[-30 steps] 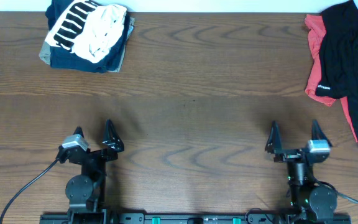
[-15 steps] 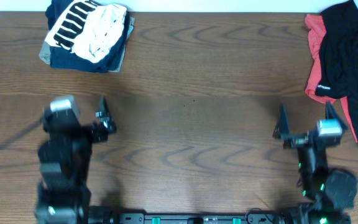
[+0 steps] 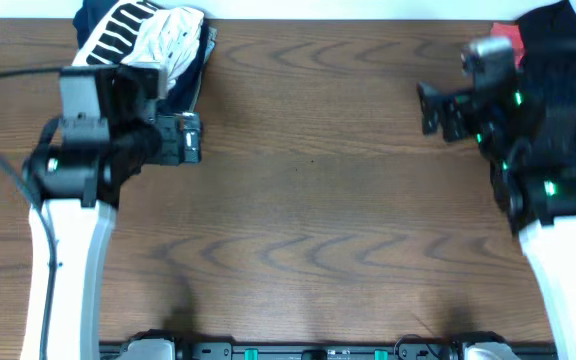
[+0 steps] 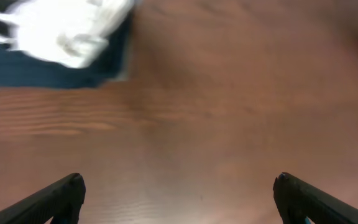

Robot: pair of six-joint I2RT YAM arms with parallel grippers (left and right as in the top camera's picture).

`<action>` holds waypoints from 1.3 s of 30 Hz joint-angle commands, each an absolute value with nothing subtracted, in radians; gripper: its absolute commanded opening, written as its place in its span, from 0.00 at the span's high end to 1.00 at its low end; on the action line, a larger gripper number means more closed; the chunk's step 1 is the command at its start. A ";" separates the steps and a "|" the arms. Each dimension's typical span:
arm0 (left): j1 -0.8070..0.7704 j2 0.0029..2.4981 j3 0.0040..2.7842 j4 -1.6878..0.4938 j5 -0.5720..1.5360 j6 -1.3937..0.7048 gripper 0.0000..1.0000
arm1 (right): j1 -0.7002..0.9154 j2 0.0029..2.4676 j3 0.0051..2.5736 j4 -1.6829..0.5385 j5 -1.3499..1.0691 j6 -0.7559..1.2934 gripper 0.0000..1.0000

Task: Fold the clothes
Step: 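Grasp the black shirt on the right pile with the right gripper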

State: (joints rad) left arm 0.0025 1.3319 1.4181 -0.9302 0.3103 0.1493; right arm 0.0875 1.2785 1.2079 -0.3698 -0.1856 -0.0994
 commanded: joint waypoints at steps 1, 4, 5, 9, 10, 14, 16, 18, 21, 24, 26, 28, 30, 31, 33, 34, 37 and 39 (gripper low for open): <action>-0.001 1.394 1.439 -0.960 0.483 0.339 0.02 | 0.088 1.353 1.256 -0.370 -0.270 -0.098 0.01; -0.001 1.445 1.439 -0.964 0.490 0.336 0.02 | 0.088 1.397 1.256 -0.371 -0.270 -0.091 0.01; -0.001 1.453 1.439 -0.964 0.490 0.336 0.02 | 0.086 1.405 1.255 -0.371 -0.262 -0.086 0.01; -0.001 1.476 1.439 -0.956 0.486 0.337 0.02 | 0.059 1.438 1.255 -0.381 -0.149 -0.083 0.01; -0.001 1.477 1.439 -0.948 0.486 0.337 0.02 | 0.041 1.447 1.255 -0.381 -0.119 -0.083 0.01; -0.001 1.476 1.439 -0.926 0.486 0.337 0.02 | -0.084 1.513 1.256 -0.376 -0.097 -0.083 0.01; -0.001 1.477 1.439 -0.926 0.486 0.337 0.02 | -0.161 1.560 1.256 -0.377 -0.093 -0.064 0.01; -0.001 1.476 1.439 -0.925 0.486 0.337 0.02 | -0.229 1.607 1.256 -0.377 -0.093 -0.042 0.01; -0.001 1.477 1.438 -0.926 0.486 0.337 0.02 | -0.324 1.679 1.256 -0.366 -0.094 -0.022 0.07; -0.001 1.477 1.438 -0.926 0.486 0.337 0.02 | -0.377 1.743 1.256 -0.344 -0.093 -0.020 0.12; -0.001 1.477 1.438 -0.926 0.486 0.337 0.02 | -0.395 1.785 1.256 -0.329 -0.090 -0.020 0.16; -0.001 1.477 1.438 -0.926 0.486 0.337 0.02 | -0.402 1.822 1.256 -0.321 -0.064 -0.020 0.20; -0.001 1.477 1.438 -0.926 0.486 0.337 0.02 | -0.401 1.858 1.256 -0.318 -0.001 -0.014 0.25; -0.001 1.477 1.438 -0.926 0.486 0.336 0.02 | -0.401 1.868 1.256 -0.317 0.023 -0.008 0.26; -0.001 1.477 1.438 -0.927 0.486 0.336 0.02 | -0.401 1.892 1.256 -0.308 0.085 0.007 0.27; -0.001 1.477 1.438 -0.927 0.486 0.336 0.02 | -0.401 1.903 1.256 -0.301 0.104 0.007 0.27; -0.001 1.477 1.438 -0.926 0.486 0.337 0.02 | -0.401 1.945 1.256 -0.274 0.109 0.007 0.28; -0.001 1.477 1.438 -0.927 0.486 0.336 0.02 | -0.401 1.978 1.256 -0.268 0.108 0.014 0.31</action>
